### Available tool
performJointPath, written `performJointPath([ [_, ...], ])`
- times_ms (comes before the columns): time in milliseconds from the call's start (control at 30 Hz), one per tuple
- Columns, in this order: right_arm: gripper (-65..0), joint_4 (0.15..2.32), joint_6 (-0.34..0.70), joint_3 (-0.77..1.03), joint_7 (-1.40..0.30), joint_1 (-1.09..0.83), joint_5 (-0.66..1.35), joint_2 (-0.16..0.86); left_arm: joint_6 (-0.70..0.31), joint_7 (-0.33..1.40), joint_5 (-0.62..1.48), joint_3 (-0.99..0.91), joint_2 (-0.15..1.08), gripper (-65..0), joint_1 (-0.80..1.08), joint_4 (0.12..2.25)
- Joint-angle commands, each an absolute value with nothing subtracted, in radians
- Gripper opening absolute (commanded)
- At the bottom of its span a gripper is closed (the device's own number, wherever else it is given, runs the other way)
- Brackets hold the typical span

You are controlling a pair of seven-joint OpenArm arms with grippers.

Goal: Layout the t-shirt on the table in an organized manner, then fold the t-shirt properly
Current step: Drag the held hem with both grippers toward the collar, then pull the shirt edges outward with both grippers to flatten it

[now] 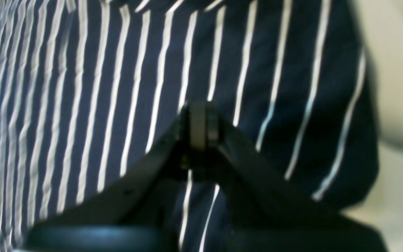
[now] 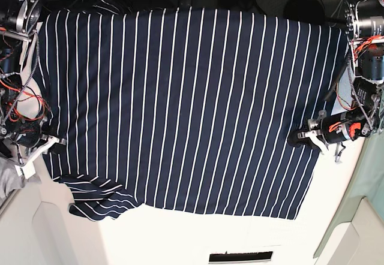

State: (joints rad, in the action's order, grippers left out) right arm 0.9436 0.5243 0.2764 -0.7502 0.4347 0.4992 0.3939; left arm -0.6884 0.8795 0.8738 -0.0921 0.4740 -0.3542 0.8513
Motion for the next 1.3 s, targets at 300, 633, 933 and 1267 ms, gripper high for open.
performJointPath([
  [300, -65.0, 1.252, 0.531, 0.313, -0.827, 0.146, 0.629, 0.448, -0.698, 0.901, 0.961, -0.099, 0.584, -65.0, -0.222, 1.019],
  [633, -65.0, 1.214, 0.516, 0.313, -0.588, -0.008, 0.467, 0.432, -0.698, 0.806, 0.921, -0.098, 0.535, -65.0, -0.08, 1.018],
  [933, -65.0, 0.96, 0.52, 0.312, -0.513, 0.152, 0.408, 0.413, -0.698, 0.777, 0.84, -0.098, 0.424, -65.0, -0.078, 1.018],
  [1267, -65.0, 0.822, 0.519, 0.312, -0.5, 0.394, 0.362, 0.413, -0.635, 0.685, 0.716, -0.098, 0.391, -65.0, -0.125, 1.018],
])
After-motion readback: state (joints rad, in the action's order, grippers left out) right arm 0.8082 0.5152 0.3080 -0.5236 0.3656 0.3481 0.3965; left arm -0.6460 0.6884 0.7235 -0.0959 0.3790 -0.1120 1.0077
